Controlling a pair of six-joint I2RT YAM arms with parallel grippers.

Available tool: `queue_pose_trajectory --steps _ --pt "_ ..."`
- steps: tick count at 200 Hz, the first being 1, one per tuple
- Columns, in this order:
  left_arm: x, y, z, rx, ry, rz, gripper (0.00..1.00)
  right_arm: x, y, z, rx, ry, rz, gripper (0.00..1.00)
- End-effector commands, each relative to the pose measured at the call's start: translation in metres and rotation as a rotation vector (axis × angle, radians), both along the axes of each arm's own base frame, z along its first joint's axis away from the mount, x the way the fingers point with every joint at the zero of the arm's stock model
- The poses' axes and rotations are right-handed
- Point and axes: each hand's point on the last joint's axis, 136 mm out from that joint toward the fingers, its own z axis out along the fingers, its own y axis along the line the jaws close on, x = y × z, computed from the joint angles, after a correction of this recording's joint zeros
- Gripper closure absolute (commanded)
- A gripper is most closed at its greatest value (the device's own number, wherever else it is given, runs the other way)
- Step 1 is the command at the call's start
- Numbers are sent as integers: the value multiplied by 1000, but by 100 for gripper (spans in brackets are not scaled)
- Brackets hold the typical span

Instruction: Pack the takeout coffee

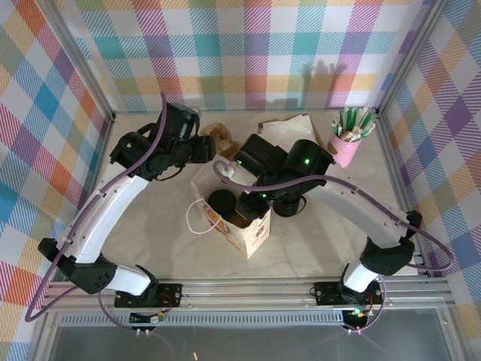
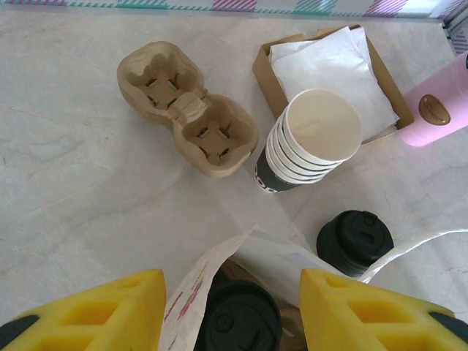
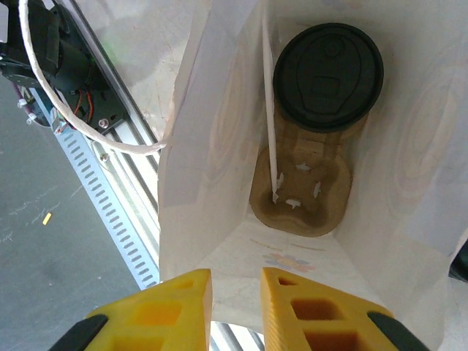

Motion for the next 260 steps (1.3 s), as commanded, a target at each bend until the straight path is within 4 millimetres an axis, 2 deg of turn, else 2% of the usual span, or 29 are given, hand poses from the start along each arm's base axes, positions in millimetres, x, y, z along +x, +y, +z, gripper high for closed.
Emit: queue_pose_trajectory --steps 1,36,64,104,137,164,196,228,260 --pt "2 3 11 7 -34 8 49 -4 0 13 43 -26 22 76" --pt "6 3 28 10 -98 -8 49 18 -1 32 99 -154 -58 73" --pt "19 1 47 -1 -202 -8 49 48 -12 70 175 -329 -190 72" --pt "41 -8 74 -8 -344 -6 47 99 -46 113 291 -478 -437 71" --pt "60 -16 92 -7 -425 2 46 145 -89 128 353 -496 -662 72" --pt "77 -22 92 15 -439 16 46 181 -122 127 341 -522 -805 71" --pt "98 -24 75 48 -396 21 46 222 -150 114 305 -518 -927 71" --pt "116 -17 56 62 -335 29 46 257 -163 87 260 -483 -1000 69" --pt "123 -5 39 76 -276 62 46 285 -160 53 229 -414 -1023 64"
